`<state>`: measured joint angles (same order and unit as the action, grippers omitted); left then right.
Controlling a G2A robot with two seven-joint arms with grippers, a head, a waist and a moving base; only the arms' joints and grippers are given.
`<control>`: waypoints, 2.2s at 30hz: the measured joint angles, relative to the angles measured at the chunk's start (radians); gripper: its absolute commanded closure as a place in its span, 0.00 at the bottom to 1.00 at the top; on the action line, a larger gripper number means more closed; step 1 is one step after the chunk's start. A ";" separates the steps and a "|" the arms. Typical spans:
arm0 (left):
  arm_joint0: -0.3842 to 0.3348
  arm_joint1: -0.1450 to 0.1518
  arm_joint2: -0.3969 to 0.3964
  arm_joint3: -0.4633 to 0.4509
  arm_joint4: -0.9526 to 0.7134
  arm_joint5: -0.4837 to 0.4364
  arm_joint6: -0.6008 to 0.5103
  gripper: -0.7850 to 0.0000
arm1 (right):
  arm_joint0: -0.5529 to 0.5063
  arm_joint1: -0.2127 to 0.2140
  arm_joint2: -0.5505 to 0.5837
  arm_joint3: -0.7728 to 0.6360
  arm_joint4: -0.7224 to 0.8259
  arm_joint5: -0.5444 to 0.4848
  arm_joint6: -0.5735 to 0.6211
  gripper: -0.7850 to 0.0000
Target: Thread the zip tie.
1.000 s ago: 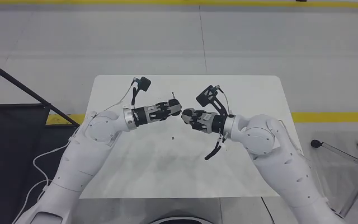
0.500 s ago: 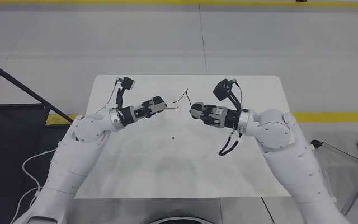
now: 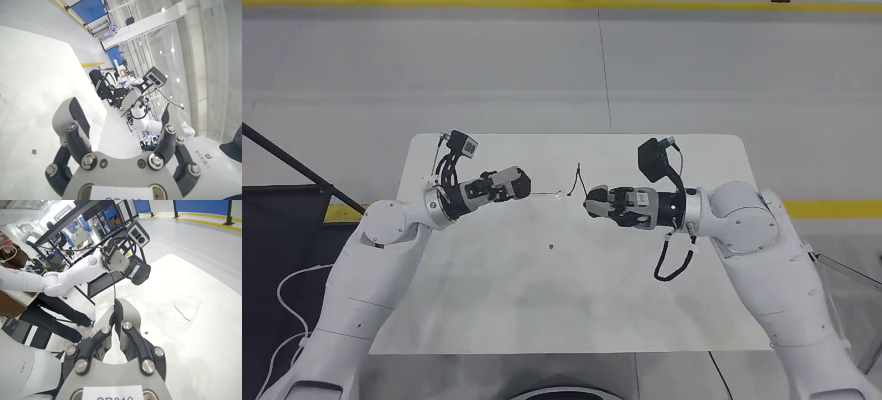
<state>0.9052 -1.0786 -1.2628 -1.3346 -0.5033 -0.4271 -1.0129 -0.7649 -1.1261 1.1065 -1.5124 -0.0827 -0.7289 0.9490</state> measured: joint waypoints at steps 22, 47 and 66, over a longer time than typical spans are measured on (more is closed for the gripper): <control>-0.075 -0.037 0.106 0.068 -0.249 0.114 -0.162 0.19 | 0.098 0.006 -0.246 0.137 0.132 -0.164 -0.022 1.00; -0.112 -0.059 0.137 0.134 -0.279 0.118 -0.253 0.69 | 0.241 0.035 -0.442 0.271 0.238 -0.195 -0.053 1.00; -0.106 -0.064 0.132 0.134 -0.264 0.120 -0.271 1.00 | 0.269 0.049 -0.496 0.286 0.268 -0.211 -0.069 1.00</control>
<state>0.7989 -1.1430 -1.1313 -1.2009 -0.7675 -0.3075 -1.2842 -0.4960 -1.0775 0.6105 -1.2265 0.1855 -0.9398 0.8803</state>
